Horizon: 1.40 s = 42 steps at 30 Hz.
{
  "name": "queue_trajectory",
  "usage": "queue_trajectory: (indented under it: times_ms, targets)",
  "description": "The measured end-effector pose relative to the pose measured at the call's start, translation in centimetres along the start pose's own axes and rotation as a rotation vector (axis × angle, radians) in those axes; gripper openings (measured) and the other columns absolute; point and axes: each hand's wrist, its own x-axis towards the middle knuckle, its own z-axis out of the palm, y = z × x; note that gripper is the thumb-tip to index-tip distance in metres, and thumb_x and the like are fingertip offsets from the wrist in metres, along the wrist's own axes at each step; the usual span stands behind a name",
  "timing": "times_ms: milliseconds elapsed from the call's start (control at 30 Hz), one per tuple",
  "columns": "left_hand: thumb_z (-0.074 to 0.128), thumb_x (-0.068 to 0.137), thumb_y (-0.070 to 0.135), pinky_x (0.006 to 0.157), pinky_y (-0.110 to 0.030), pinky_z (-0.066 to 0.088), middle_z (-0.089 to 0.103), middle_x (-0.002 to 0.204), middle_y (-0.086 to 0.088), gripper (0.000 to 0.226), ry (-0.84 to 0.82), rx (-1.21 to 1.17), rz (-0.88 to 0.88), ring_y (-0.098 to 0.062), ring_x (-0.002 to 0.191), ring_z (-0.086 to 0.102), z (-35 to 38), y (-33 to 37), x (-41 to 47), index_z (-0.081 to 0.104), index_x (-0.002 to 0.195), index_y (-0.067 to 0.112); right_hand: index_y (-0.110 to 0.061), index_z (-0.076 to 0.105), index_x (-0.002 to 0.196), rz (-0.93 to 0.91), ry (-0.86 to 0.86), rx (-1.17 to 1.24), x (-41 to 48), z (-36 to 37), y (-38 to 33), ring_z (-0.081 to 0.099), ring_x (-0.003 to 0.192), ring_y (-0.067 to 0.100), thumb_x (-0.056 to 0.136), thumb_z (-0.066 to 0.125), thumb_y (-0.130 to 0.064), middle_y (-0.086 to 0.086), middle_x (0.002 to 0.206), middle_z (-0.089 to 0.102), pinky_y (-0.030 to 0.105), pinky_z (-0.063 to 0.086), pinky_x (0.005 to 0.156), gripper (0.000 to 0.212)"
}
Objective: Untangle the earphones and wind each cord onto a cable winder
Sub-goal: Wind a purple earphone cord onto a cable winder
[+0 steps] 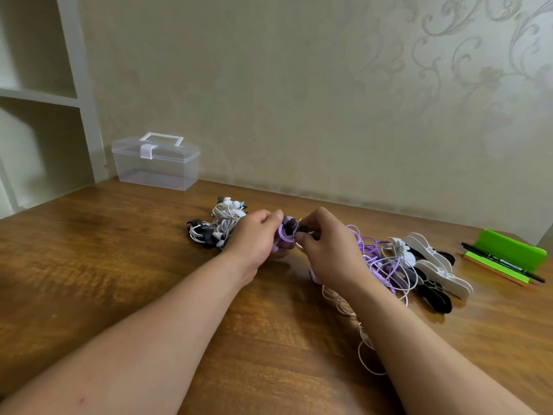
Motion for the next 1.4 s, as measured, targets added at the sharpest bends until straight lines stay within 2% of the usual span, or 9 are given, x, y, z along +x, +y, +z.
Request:
queue_trajectory:
  times_ms: [133,267,400,533,600,767,933,1133,1400]
  targets:
    - [0.043,0.110,0.036,0.077,-0.042,0.060,0.076,0.101,-0.021,0.037,-0.010,-0.025,-0.043,-0.026,0.078,0.071,-0.8,1.2,0.5,0.064,0.114,0.005,-0.017,0.064,0.104,0.068,-0.006,0.076,-0.1,-0.6,-0.5,0.068,0.073,0.023,0.098,0.069,-0.018,-0.010,0.096,0.068,0.016,0.044,0.049,0.008]
    - [0.047,0.108,0.033,0.090,-0.046,0.062,0.075,0.100,-0.009,0.027,0.161,0.045,0.121,-0.022,0.089,0.076,-1.6,2.5,0.6,0.064,0.105,0.012,-0.022,0.065,0.104,0.050,-0.016,0.054,0.7,-0.9,-1.6,0.066,0.086,0.014,0.097,0.071,-0.021,-0.008,0.096,0.071,0.026,0.042,0.064,0.009]
    - [0.047,0.102,0.013,0.059,-0.034,0.055,0.070,0.081,-0.013,0.019,0.508,-0.242,0.408,-0.026,0.065,0.069,-5.0,5.7,1.2,0.060,0.088,0.012,-0.025,0.066,0.108,-0.015,-0.064,0.026,1.9,-0.6,-3.7,0.065,0.088,0.010,0.097,0.070,-0.025,-0.010,0.099,0.072,0.024,0.041,0.069,0.011]
    - [0.041,0.094,0.007,0.047,-0.025,0.043,0.063,0.069,-0.009,0.018,0.776,-0.432,0.350,-0.020,0.051,0.056,-8.5,6.1,1.3,0.059,0.093,0.008,-0.026,0.064,0.106,-0.072,-0.073,0.054,2.8,1.6,-5.5,0.062,0.085,0.002,0.098,0.070,-0.023,-0.013,0.099,0.070,0.010,0.039,0.064,0.011]
    - [0.039,0.095,0.009,0.047,-0.025,0.043,0.063,0.071,-0.008,0.021,0.823,-0.464,0.301,-0.017,0.050,0.054,-9.1,5.5,1.4,0.060,0.097,0.007,-0.025,0.066,0.107,-0.093,-0.108,0.040,3.0,3.6,-5.9,0.063,0.090,0.008,0.096,0.070,-0.021,-0.011,0.101,0.070,0.016,0.042,0.069,0.012]
    - [0.037,0.098,0.013,0.049,-0.027,0.044,0.065,0.076,-0.007,0.023,0.839,-0.454,0.238,-0.015,0.053,0.056,-9.9,4.7,2.1,0.061,0.098,0.009,-0.028,0.065,0.118,-0.109,-0.233,-0.154,2.4,7.9,-5.8,0.060,0.110,0.022,0.095,0.069,-0.024,-0.003,0.119,0.068,0.040,0.053,0.092,0.024]
    - [0.038,0.099,0.013,0.052,-0.027,0.046,0.065,0.078,-0.007,0.021,0.831,-0.402,0.203,-0.015,0.055,0.055,-10.0,4.5,2.1,0.059,0.095,0.011,-0.024,0.060,0.129,-0.156,-0.173,-0.136,1.9,6.2,-5.9,0.057,0.120,0.017,0.093,0.067,-0.018,-0.005,0.125,0.064,0.037,0.050,0.100,0.038]
    - [0.042,0.094,0.013,0.057,-0.033,0.045,0.066,0.071,-0.004,0.018,0.737,-0.298,0.264,-0.017,0.051,0.055,-8.7,4.7,2.1,0.059,0.090,0.012,-0.023,0.067,0.121,-0.090,-0.038,-0.085,1.7,-0.1,-4.5,0.063,0.109,0.011,0.095,0.066,-0.019,-0.008,0.114,0.070,0.029,0.047,0.092,0.026]
    - [0.049,0.100,0.016,0.053,-0.029,0.048,0.068,0.078,-0.008,0.016,0.366,0.011,0.447,-0.018,0.062,0.059,-2.5,4.4,-0.1,0.063,0.092,0.012,-0.022,0.072,0.114,0.081,0.099,0.012,0.0,-6.6,1.2,0.068,0.096,0.008,0.097,0.068,-0.023,-0.010,0.102,0.074,0.027,0.049,0.081,0.018]
